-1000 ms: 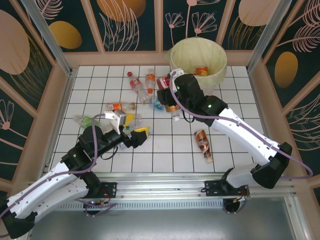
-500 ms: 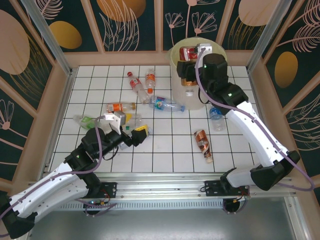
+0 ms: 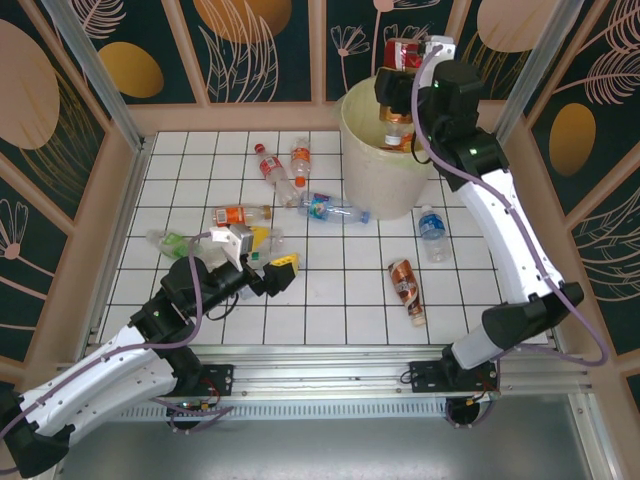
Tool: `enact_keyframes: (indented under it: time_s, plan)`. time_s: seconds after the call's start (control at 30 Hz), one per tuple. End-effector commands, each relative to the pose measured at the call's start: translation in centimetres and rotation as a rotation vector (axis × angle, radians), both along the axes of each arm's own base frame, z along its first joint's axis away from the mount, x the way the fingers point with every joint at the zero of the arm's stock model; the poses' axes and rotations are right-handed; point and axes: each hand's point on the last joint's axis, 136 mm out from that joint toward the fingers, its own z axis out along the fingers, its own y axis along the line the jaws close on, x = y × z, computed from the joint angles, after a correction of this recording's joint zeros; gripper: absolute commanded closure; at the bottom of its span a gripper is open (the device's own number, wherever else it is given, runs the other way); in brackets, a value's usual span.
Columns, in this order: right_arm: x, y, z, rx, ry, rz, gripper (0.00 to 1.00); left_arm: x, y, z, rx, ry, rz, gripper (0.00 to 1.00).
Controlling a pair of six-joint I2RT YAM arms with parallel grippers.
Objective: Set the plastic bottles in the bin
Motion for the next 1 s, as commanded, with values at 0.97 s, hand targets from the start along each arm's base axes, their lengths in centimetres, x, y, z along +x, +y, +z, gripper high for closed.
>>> enact_keyframes:
  time_s: [0.97]
  plan:
    - [9.9,-5.4,-9.0,-0.052,0.235,-0.149,0.33,-0.3,-0.3,0.4,0.013,-0.041,-0.026,0.02]
